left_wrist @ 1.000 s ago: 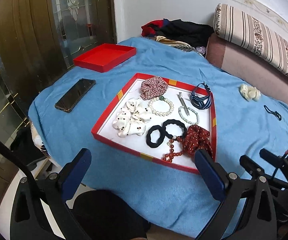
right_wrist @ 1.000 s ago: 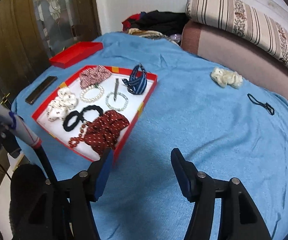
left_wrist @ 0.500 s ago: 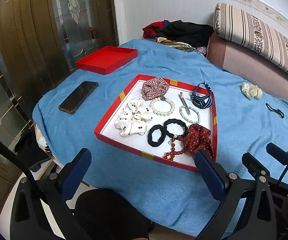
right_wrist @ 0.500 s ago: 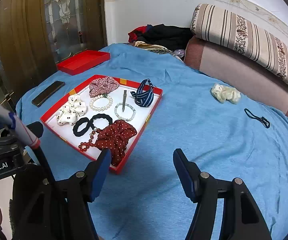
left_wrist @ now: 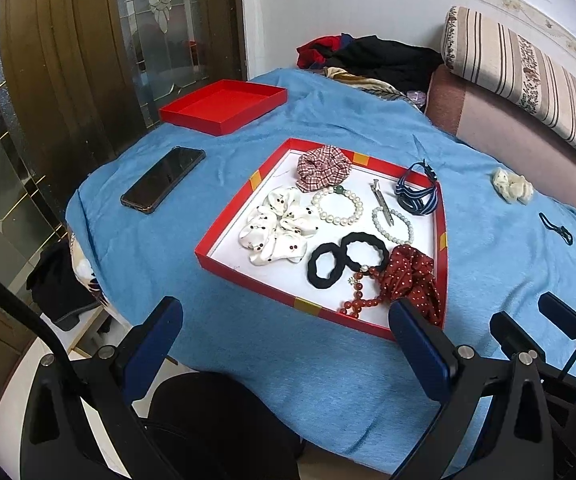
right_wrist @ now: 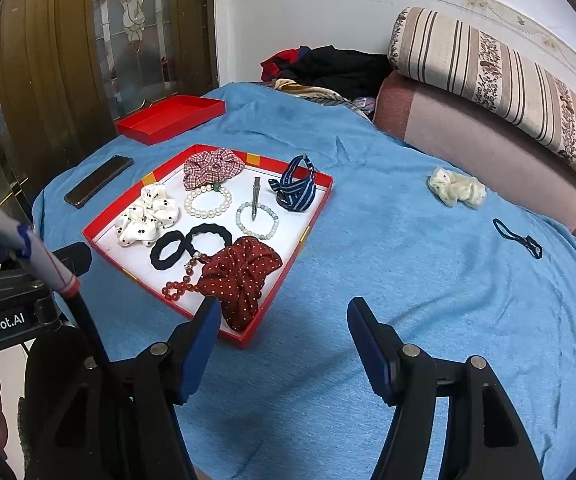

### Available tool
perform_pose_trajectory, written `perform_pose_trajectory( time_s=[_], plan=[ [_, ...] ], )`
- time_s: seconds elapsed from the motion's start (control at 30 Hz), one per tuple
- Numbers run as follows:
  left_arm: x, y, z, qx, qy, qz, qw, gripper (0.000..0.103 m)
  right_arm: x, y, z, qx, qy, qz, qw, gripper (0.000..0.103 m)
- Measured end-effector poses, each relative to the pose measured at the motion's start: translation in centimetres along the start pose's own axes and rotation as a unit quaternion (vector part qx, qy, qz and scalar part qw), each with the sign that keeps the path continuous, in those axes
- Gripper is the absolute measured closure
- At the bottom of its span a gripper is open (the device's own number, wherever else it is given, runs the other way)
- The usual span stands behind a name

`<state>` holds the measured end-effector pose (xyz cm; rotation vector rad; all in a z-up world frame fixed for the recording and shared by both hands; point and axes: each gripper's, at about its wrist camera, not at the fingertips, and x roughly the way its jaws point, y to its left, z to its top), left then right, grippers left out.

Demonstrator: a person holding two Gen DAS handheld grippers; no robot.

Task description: Organize jewelry

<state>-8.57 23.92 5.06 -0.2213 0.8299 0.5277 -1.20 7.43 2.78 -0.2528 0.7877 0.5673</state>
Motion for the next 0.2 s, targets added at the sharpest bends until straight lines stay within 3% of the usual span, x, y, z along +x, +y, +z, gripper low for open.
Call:
perform_pose_trajectory(
  time_s=[0.2],
  plan=[
    [-0.14, 0.14, 0.08, -0.001, -0.004, 0.008, 1.0000, 0.001, 0.04, -0.19, -0.02, 0.007, 0.002, 0.000, 1.000, 0.030]
  ],
)
